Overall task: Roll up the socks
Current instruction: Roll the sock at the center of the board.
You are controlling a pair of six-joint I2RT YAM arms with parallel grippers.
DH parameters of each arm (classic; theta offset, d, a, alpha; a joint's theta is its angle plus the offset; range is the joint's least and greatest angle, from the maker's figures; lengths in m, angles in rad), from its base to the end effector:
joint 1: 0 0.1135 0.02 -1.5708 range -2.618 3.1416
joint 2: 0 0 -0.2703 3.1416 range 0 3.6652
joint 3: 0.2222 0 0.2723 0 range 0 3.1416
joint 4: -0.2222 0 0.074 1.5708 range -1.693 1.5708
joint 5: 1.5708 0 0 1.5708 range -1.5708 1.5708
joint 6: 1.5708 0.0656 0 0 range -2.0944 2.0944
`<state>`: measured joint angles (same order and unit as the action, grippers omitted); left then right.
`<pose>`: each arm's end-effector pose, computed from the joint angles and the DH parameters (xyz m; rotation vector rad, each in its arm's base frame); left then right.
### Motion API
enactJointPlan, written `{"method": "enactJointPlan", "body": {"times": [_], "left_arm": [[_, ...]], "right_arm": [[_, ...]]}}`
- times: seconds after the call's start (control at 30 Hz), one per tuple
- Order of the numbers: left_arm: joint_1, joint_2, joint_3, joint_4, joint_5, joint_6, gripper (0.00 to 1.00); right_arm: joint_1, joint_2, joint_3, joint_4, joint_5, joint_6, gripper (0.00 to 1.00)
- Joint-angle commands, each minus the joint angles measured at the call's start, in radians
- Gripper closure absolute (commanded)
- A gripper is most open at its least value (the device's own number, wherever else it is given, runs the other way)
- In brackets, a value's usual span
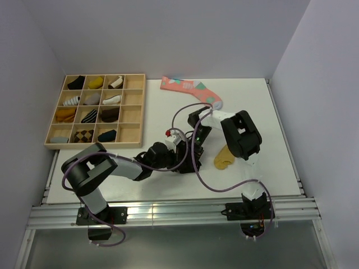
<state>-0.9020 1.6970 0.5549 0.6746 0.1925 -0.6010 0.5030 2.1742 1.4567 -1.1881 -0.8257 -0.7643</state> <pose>0.2025 -0.2765 0.1027 0.4638 2.1774 -1.0905 0.3045 0.2225 0.0947 1.4217 -2.2689 -1.2184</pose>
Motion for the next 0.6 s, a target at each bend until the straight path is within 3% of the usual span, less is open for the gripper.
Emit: {"method": "enactJointPlan", "body": {"times": [0.0, 0.3, 0.57], "left_arm": [[-0.009, 0.021, 0.013, -0.205, -0.021, -0.032, 1.00], [0.028, 0.009, -0.024, -0.198, 0.010, -0.109, 1.00], [0.089, 0.035, -0.105, -0.075, 0.113, -0.247, 1.00]], "right_arm": [[-0.006, -0.109, -0.044, 0.125, 0.062, 0.036, 0.57], [-0.026, -0.358, -0.202, 0.361, 0.164, 0.215, 0.48], [-0.073, -0.516, -0.346, 0.459, 0.189, 0.151, 0.48]]}}
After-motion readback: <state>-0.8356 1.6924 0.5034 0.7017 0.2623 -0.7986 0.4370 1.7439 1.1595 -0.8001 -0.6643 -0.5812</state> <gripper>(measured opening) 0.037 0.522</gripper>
